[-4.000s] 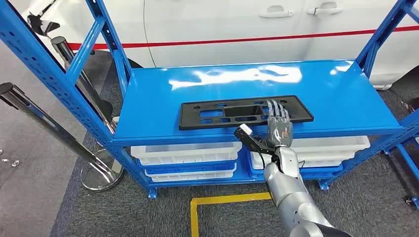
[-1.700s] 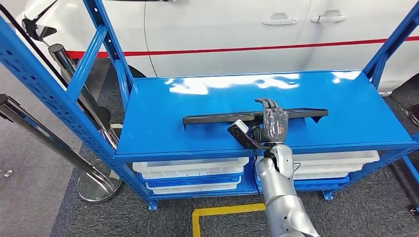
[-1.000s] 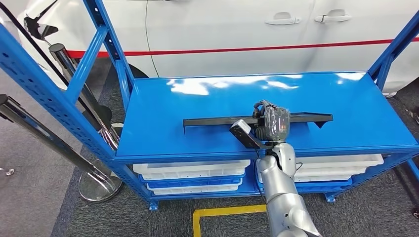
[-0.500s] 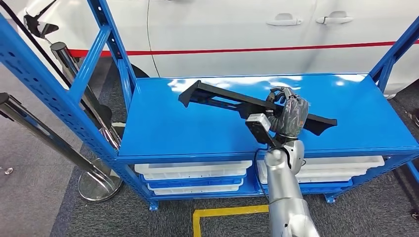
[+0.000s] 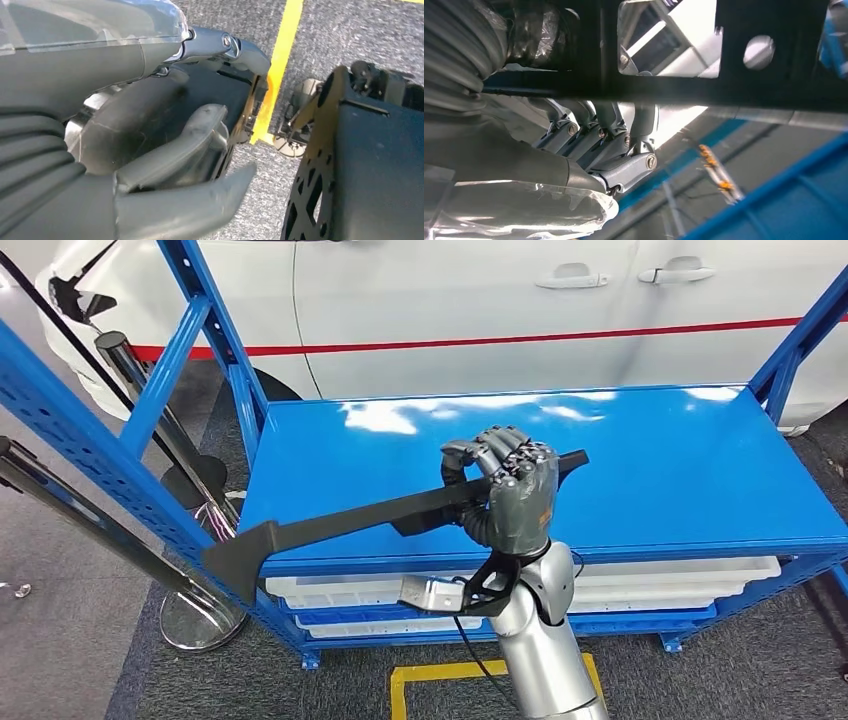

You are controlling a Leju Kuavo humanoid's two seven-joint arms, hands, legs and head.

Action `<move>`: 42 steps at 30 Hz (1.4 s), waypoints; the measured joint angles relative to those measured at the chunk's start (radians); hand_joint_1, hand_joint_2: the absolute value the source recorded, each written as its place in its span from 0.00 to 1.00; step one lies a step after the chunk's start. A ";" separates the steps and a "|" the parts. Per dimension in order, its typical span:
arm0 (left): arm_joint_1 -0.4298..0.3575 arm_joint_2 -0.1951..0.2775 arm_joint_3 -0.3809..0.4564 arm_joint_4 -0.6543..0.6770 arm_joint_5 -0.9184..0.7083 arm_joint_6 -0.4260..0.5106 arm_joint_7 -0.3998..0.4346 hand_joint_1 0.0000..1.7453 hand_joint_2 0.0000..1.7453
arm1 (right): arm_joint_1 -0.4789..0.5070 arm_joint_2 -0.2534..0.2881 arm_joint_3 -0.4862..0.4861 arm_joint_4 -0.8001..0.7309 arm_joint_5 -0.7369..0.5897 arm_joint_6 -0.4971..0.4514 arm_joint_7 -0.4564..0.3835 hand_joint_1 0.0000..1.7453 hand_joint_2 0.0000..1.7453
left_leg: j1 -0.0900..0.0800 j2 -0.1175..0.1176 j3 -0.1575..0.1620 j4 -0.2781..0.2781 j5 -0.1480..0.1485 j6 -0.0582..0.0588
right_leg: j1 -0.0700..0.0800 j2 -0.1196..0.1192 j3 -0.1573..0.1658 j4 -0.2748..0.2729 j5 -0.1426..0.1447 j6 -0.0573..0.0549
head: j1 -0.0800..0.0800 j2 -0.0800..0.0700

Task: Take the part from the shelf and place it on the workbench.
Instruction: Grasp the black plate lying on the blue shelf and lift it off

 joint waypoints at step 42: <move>0.008 0.004 -0.093 0.000 -0.088 0.025 0.010 0.00 1.00 | -0.019 -0.052 0.627 0.364 -0.301 0.004 0.095 1.00 1.00 | 0.000 0.001 0.090 -0.010 -0.071 0.001 | 0.011 -0.009 -0.058 -0.012 0.078 -0.018 | 0.001 0.000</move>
